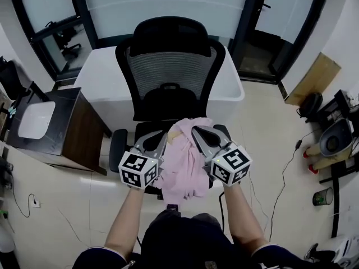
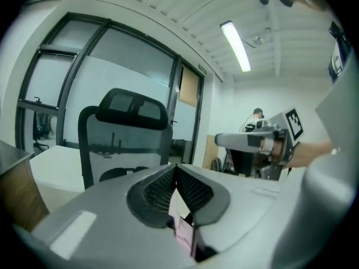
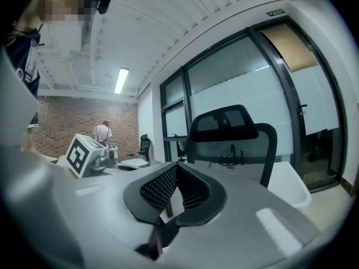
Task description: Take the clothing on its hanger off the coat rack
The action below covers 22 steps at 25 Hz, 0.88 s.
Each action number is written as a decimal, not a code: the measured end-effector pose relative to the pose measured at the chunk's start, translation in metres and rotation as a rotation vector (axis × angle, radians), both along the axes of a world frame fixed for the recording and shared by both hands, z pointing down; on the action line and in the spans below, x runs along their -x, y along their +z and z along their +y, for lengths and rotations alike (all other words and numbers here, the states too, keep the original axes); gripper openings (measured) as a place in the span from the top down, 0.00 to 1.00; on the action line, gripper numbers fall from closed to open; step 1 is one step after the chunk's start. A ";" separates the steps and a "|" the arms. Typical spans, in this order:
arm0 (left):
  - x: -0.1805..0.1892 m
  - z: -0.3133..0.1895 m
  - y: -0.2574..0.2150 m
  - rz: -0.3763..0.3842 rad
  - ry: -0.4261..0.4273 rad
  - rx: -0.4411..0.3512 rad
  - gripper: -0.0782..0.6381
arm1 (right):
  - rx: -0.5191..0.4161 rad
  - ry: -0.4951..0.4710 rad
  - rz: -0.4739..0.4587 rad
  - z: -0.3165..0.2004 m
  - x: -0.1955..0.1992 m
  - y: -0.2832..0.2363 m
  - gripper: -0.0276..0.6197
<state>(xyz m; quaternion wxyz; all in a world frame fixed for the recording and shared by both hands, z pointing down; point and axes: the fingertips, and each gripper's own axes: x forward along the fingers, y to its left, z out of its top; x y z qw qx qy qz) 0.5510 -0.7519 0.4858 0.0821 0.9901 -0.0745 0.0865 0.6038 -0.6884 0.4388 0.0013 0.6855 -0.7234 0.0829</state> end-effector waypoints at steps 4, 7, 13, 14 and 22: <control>0.015 -0.004 -0.039 0.072 0.006 0.000 0.88 | -0.058 -0.023 0.007 -0.017 0.015 -0.018 0.96; 0.022 -0.005 -0.056 0.101 0.007 -0.001 0.88 | -0.083 -0.042 0.011 -0.025 0.022 -0.026 0.96; 0.026 -0.009 -0.073 0.135 0.000 -0.020 0.88 | -0.085 -0.078 0.030 -0.035 0.030 -0.038 0.96; 0.026 -0.009 -0.075 0.140 -0.002 -0.025 0.88 | -0.084 -0.078 0.033 -0.037 0.030 -0.039 0.96; 0.027 -0.008 -0.071 0.124 0.008 -0.033 0.87 | -0.080 -0.101 0.036 -0.044 0.037 -0.044 0.96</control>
